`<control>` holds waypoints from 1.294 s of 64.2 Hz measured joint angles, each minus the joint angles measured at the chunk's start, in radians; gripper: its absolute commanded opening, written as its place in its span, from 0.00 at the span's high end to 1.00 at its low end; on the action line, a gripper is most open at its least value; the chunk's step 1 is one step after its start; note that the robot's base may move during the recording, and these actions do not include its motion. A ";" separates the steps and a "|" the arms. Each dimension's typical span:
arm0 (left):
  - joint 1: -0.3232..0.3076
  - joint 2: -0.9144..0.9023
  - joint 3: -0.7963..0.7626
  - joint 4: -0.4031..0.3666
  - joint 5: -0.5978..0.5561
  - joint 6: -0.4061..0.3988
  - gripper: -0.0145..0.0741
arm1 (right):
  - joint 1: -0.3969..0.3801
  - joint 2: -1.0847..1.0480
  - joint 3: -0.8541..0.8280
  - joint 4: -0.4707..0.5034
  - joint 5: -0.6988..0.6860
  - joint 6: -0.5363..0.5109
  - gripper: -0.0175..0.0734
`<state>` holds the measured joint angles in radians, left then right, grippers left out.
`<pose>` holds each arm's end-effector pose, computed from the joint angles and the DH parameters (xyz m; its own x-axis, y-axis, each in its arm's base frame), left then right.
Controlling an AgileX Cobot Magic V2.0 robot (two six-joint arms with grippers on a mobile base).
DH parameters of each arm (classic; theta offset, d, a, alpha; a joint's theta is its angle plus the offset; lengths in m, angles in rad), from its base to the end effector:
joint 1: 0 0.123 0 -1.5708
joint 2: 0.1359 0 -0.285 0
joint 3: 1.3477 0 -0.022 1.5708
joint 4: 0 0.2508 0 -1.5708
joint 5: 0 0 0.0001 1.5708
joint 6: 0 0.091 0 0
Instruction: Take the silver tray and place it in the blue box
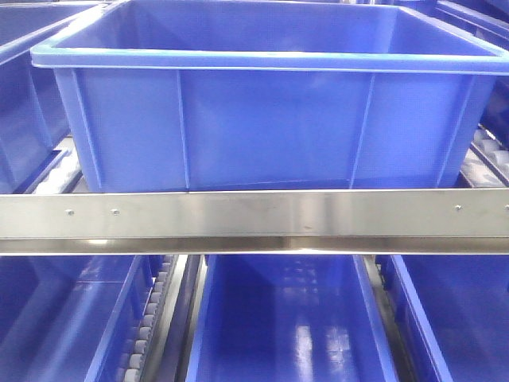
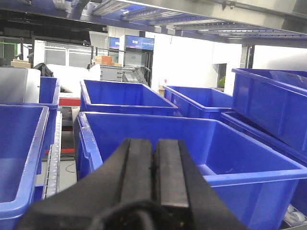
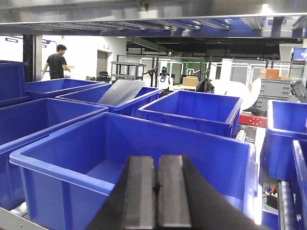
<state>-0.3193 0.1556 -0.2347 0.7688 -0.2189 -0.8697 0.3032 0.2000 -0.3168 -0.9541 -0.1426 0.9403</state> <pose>0.0489 -0.0306 0.2968 0.2508 -0.2003 -0.9471 0.4775 0.8767 -0.0589 0.0530 0.0275 0.3148 0.2736 0.0763 -0.9588 -0.4002 0.9155 -0.0414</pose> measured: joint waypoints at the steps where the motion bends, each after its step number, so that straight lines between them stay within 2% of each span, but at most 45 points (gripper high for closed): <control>1: 0.000 0.000 0.000 0.000 0.000 0.000 0.95 | 0.000 0.000 0.000 0.000 0.005 0.000 0.78; 8: 0.000 0.000 0.000 0.000 0.000 0.000 0.95 | 0.000 0.000 0.011 0.043 0.060 -0.016 0.78; 12: 0.000 0.000 0.000 0.000 0.000 0.000 0.95 | 0.000 0.000 0.044 0.134 0.101 -0.106 0.78; 16: 0.000 0.000 0.000 0.000 0.000 0.000 0.95 | -0.014 0.000 0.088 0.257 0.116 -0.260 0.78; 20: 0.000 0.000 0.000 0.000 0.000 0.000 0.95 | -0.050 0.000 0.140 0.437 0.116 -0.470 0.78; 28: 0.000 0.000 0.000 0.000 0.000 0.000 0.95 | -0.179 0.000 0.240 0.773 0.035 -0.814 0.78; 34: 0.000 0.000 0.000 0.000 -0.002 0.000 0.95 | -0.271 -0.002 0.298 0.877 -0.062 -0.940 0.78; 39: 0.000 0.000 0.000 0.000 -0.002 0.000 0.95 | -0.304 -0.022 0.329 0.904 -0.085 -0.967 0.78; 47: 0.000 0.000 0.000 0.000 -0.002 0.000 0.95 | -0.308 -0.103 0.347 0.930 -0.061 -0.950 0.78; 61: 0.000 0.000 0.000 0.000 -0.004 0.000 0.95 | -0.308 -0.208 0.347 0.941 0.094 -0.930 0.78; 83: 0.000 0.000 0.002 0.000 -0.014 0.000 0.95 | -0.308 -0.210 0.347 0.941 0.086 -0.929 0.78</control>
<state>-0.3193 0.1556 -0.2332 0.7692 -0.2327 -0.8697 -0.0050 -0.0098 0.0306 -0.0127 -0.0566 0.0114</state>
